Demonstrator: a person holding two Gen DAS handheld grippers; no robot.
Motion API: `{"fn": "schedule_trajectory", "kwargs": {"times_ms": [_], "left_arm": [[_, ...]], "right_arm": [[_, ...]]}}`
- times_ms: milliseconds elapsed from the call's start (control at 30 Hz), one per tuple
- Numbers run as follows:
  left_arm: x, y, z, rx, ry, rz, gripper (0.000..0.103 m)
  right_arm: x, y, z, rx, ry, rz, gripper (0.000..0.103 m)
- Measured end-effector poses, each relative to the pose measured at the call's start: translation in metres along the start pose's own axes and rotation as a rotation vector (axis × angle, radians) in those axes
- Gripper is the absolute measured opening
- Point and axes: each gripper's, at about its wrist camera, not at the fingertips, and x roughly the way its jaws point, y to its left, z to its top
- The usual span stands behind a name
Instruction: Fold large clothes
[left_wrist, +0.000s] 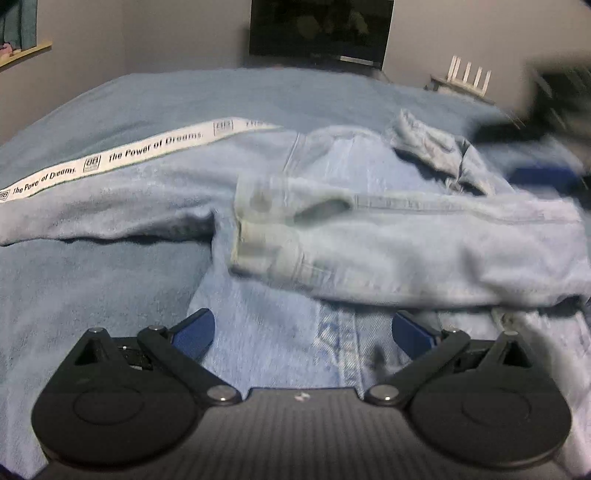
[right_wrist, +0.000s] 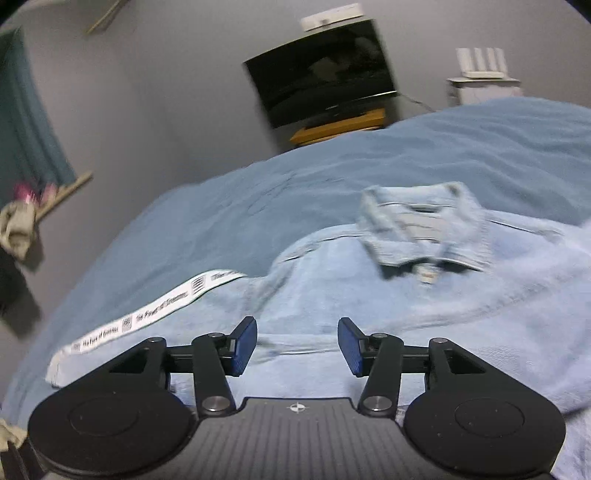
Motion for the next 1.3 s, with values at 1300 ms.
{"fn": "schedule_trajectory", "kwargs": {"times_ms": [1300], "left_arm": [[0.039,-0.033,0.016,0.265,-0.059,-0.094,0.085]], "right_arm": [[-0.041,-0.245,-0.017,-0.225,0.03,-0.474,0.052]]}}
